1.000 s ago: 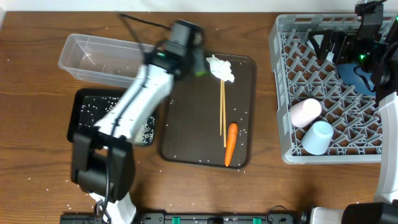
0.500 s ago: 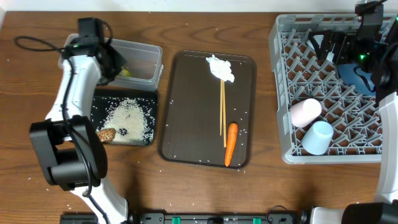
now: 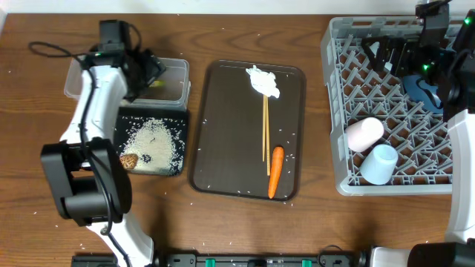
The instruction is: Sort waste into correct bins and load items into the dishwasher rack
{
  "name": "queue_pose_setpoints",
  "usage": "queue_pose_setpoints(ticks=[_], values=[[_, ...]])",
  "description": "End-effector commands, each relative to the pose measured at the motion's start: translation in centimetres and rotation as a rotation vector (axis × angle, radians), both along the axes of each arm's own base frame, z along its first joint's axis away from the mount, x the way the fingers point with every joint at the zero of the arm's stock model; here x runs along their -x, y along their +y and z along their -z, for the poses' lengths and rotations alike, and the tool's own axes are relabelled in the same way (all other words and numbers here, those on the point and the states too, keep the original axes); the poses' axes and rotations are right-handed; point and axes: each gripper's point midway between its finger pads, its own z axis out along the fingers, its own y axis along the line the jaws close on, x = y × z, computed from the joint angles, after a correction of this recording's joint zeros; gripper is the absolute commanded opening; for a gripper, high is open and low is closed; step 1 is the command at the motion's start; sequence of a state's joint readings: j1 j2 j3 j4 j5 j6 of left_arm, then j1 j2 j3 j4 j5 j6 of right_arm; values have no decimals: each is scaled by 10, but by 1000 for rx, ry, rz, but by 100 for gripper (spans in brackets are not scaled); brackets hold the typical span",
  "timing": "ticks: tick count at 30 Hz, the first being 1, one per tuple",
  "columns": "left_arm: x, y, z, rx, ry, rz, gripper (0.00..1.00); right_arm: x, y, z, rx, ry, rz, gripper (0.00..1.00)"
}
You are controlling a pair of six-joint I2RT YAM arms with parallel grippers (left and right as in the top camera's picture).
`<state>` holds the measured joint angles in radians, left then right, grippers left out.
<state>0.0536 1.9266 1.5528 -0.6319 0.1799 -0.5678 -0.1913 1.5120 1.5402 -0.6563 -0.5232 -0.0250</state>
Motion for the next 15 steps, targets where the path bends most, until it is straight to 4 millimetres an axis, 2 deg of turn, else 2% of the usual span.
queue_pose_setpoints(ticks=[1,4,8,10,15], values=[[6,-65,8,14,-4,274,88,-1,4,2,-10,8,-7,99],[17,-115,10,-62,-9,452,89,-1,4,2,-11,9,-8,99],[30,-148,14,-223,2,520,89,0,5,4,-12,16,-8,99],[37,-170,13,-240,-7,567,90,0,5,4,-13,19,-8,99],[56,-209,15,-242,-11,662,90,0,5,4,-13,20,-8,99]])
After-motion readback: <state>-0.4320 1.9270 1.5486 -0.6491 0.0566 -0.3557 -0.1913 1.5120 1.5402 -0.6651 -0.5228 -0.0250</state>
